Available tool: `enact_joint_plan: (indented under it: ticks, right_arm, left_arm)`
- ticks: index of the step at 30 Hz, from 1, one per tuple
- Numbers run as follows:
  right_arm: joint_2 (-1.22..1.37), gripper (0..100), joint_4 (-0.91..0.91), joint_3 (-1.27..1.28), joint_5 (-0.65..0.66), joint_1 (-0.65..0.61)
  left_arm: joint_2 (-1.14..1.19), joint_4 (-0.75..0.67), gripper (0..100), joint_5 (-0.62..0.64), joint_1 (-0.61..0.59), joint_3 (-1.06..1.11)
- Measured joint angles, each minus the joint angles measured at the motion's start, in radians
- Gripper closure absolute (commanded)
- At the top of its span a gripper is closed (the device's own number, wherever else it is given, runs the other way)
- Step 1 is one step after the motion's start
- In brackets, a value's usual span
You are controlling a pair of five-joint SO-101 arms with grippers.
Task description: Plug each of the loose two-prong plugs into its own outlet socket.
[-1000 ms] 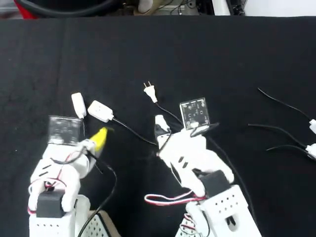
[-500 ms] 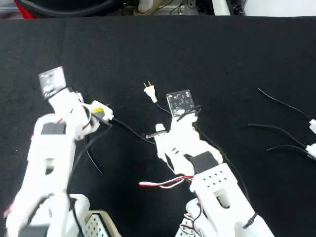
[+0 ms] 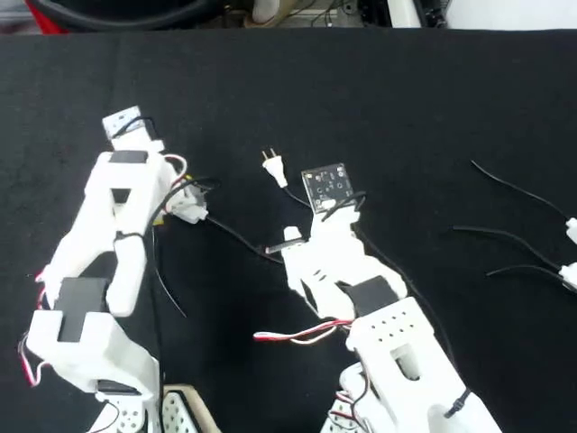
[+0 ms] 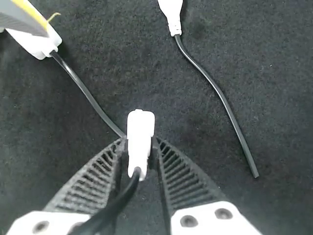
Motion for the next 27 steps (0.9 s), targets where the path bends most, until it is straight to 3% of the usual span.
enact_joint_plan:
  ticks: [11, 13, 16, 17, 19, 23, 27]
  right_arm:
    - [0.000, 98.7, 0.000, 0.000, 0.000, 0.000]
    - [0.000, 98.7, 0.000, 0.000, 0.000, 0.000]
    - [0.000, 98.7, 0.000, 0.000, 0.000, 0.000]
    - [0.000, 98.7, 0.000, 0.000, 0.000, 0.000]
    - [0.000, 98.7, 0.000, 0.000, 0.000, 0.000]
    - [0.000, 98.7, 0.000, 0.000, 0.000, 0.000]
    - [0.000, 98.7, 0.000, 0.000, 0.000, 0.000]
  left_arm:
    - [0.044, -0.040, 73, 0.034, 0.032, -0.008]
    - [0.066, -0.040, 78, 0.006, 0.032, -0.008]
    - [0.086, -0.038, 96, -0.043, 0.032, -0.008]
    - [0.087, -0.029, 98, -0.068, 0.032, -0.009]
    - [0.087, 0.002, 94, -0.101, 0.032, -0.017]
    - [0.084, 0.084, 97, -0.157, 0.029, -0.058]
    - [0.005, 0.133, 97, -0.292, 0.060, -0.060]
